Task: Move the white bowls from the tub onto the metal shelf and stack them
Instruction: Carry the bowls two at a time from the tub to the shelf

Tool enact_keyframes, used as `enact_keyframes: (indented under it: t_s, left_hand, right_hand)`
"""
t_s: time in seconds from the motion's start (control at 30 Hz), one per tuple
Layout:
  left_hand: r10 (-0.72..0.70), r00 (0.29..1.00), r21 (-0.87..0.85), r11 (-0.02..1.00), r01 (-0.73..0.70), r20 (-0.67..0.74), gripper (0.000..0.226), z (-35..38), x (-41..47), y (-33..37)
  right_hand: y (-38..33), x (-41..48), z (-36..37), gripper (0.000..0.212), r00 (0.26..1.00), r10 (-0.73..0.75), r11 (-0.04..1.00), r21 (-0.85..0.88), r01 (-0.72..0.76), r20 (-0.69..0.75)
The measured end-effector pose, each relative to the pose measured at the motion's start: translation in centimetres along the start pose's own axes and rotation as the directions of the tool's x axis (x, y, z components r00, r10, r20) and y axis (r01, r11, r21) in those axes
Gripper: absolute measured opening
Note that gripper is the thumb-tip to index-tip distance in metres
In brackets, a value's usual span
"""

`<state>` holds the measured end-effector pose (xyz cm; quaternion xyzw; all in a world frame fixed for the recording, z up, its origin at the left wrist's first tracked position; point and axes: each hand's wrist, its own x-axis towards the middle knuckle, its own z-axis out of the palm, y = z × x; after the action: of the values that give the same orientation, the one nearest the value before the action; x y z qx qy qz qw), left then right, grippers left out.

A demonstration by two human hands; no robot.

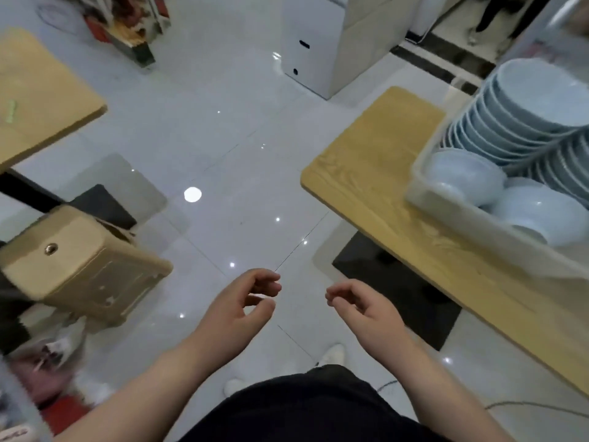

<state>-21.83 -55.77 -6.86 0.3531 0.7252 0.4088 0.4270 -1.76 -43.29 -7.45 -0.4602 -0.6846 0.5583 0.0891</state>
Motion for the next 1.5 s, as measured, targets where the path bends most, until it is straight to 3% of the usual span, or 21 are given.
enact_keyframes:
  t_s: [0.3,0.5,0.63,0.9,1.1,1.17,1.23,1.3,1.37,1.43,1.5]
  left_hand:
    - [0.140,0.978,0.079,0.985,-0.153,0.152,0.036,13.3,8.3,8.3]
    - [0.100,0.971,0.067,0.991,-0.117,0.216,0.032,17.1,12.1,10.6]
    - [0.057,0.961,0.107,0.990,-0.089,0.271,0.037,18.4,15.5,10.9]
    - [0.102,0.837,0.071,0.984,-0.165,0.537,0.032,23.1,25.5,15.9]
    - [0.338,0.720,0.030,0.895,-0.446,0.607,0.031,28.0,34.2,23.3]
    - [0.419,0.703,0.040,0.844,-0.535,0.574,0.030,29.7,36.1,25.7]
    - [0.557,0.665,0.131,0.709,-0.692,0.498,0.031,31.1,37.5,28.0]
    - [0.715,0.539,0.287,0.456,-0.842,0.445,0.032,32.5,39.2,29.8]
    - [0.731,0.467,0.429,0.260,-0.865,0.498,0.041,33.8,41.1,31.2]
    - [0.603,0.531,0.573,0.143,-0.807,0.596,0.051,34.9,42.5,32.2]
    - [0.406,0.651,0.690,0.068,-0.721,0.641,0.050,35.9,43.5,32.9]
  right_hand:
    - [6.7,-0.5,-12.2,0.018,0.991,0.031,0.996,0.084,-0.020,-0.133]
    - [10.2,-1.0,-18.0,0.021,0.928,0.212,0.934,0.342,-0.101,-0.305]
    - [11.7,0.7,-21.7,0.024,0.886,0.270,0.921,0.371,-0.122,-0.376]
    - [10.4,3.0,-27.3,0.021,0.713,0.373,0.894,0.434,-0.107,-0.594]
    - [11.4,5.1,-28.7,0.020,0.628,0.431,0.885,0.441,-0.152,-0.648]
    - [11.5,5.8,-30.2,0.019,0.631,0.398,0.907,0.391,-0.160,-0.666]
    - [11.4,6.6,-32.8,0.019,0.630,0.334,0.936,0.323,-0.137,-0.701]
    - [11.8,7.6,-36.4,0.019,0.606,0.169,0.982,0.082,-0.169,-0.777]
    - [12.1,8.8,-40.5,0.023,0.555,-0.113,0.942,-0.267,-0.205,-0.824]
    - [12.5,10.2,-44.1,0.030,0.521,-0.343,0.839,-0.504,-0.203,-0.782]
    - [12.8,11.7,-47.2,0.036,0.566,-0.419,0.744,-0.626,-0.235,-0.710]
